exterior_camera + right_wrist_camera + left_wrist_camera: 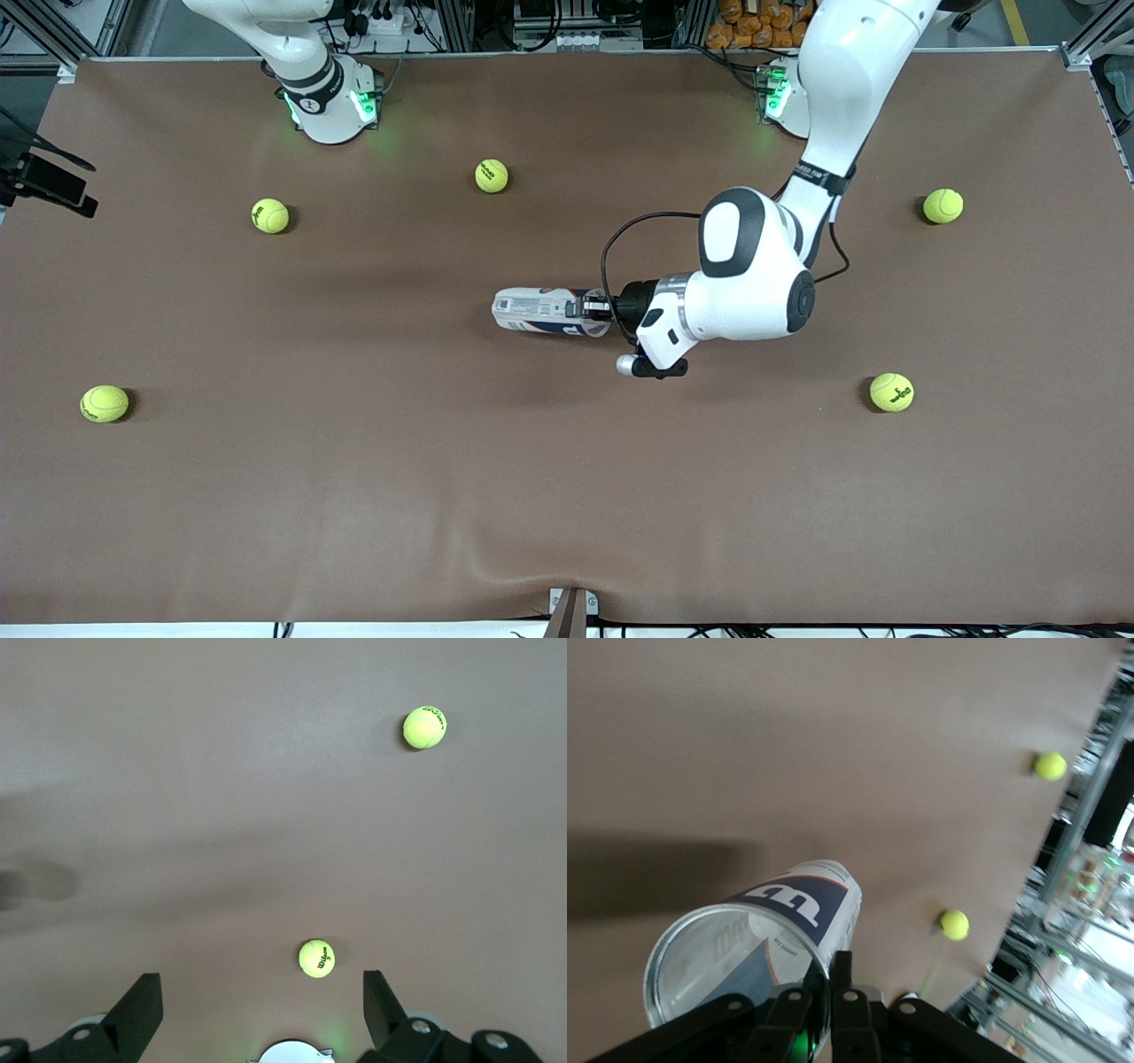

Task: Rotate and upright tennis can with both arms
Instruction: 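Lift the can with the left gripper and rotate it upright, then lower the upright can onto the table and open the left gripper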

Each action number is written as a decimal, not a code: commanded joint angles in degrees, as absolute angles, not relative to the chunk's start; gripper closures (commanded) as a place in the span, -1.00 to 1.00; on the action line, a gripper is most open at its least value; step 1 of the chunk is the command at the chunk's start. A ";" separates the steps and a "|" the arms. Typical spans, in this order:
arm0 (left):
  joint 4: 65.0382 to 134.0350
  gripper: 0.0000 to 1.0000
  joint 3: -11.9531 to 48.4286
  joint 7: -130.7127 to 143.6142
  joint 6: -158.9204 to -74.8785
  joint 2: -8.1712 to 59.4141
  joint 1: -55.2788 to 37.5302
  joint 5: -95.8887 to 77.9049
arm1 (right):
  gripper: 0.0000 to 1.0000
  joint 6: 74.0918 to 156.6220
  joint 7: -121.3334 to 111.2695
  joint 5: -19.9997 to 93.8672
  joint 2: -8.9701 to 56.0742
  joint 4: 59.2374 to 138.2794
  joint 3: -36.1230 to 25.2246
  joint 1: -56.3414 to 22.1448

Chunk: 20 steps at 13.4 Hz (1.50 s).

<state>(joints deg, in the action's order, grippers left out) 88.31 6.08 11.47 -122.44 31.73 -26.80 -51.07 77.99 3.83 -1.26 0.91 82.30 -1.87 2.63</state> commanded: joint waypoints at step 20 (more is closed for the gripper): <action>75.94 1.00 4.75 71.80 -109.78 35.33 -44.73 2.09 | -1.00 77.61 3.69 -1.85 0.44 82.44 -1.05 3.25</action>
